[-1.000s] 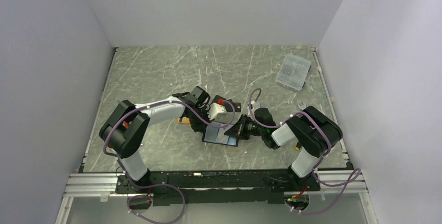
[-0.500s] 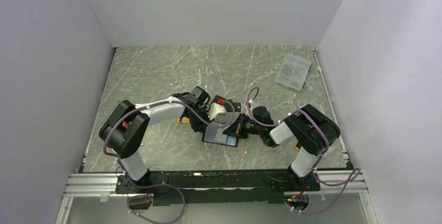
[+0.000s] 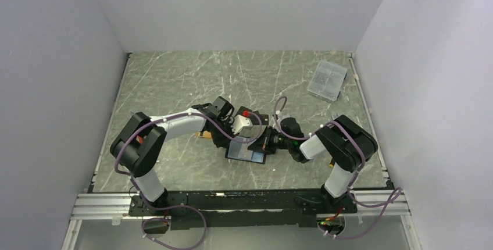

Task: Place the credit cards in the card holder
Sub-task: Insert the credit card into the card holder.

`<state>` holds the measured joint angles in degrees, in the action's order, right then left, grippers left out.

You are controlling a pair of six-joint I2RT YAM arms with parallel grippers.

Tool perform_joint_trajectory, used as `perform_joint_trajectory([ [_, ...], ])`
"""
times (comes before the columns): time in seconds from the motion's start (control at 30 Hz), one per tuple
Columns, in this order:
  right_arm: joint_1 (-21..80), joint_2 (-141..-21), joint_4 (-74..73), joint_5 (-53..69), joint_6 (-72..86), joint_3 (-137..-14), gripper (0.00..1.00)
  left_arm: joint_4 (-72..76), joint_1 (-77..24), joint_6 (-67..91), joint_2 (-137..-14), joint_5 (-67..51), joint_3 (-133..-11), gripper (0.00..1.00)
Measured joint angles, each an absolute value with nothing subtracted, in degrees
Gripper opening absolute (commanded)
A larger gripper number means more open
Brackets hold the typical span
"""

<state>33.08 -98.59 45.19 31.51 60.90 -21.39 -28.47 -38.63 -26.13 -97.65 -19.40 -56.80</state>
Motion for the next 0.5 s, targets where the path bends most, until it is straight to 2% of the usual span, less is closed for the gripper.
perform_joint_trajectory([
  [0.5,33.06,-100.44,45.67,32.62,61.06,-22.28,0.00,-28.49,-38.63,-26.13,-97.58,-19.40,-56.80,0.04],
])
